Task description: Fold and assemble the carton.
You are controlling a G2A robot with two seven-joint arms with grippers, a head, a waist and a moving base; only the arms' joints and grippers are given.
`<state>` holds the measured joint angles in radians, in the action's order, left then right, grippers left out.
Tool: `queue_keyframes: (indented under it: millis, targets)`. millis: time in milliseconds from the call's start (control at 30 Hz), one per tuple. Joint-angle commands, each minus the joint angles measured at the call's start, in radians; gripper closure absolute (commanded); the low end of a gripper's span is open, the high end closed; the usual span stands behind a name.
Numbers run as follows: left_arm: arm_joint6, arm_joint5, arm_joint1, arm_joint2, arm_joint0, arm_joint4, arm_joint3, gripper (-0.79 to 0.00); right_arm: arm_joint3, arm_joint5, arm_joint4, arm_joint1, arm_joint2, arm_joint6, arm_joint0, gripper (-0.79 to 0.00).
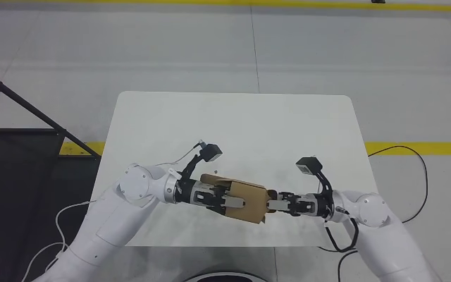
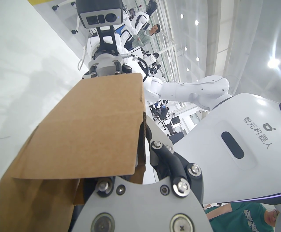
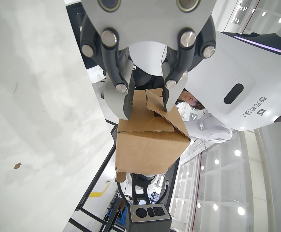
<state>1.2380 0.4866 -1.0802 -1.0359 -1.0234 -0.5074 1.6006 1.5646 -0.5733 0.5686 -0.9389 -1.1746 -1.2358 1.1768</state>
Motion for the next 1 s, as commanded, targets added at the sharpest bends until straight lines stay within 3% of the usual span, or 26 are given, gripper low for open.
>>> queue_keyframes:
  millis: [0, 967]
  targets:
    - [-0.001, 0.0, 0.0, 0.0, 0.0, 0.001, 0.001, 0.0, 0.002, 0.0, -0.003, -0.001, 0.002, 0.0, -0.001, -0.311]
    - [0.002, -0.015, -0.003, 0.014, 0.005, 0.008, -0.008, 0.0, 0.096, -0.001, -0.086, 0.001, -0.028, 0.06, 0.048, -0.268]
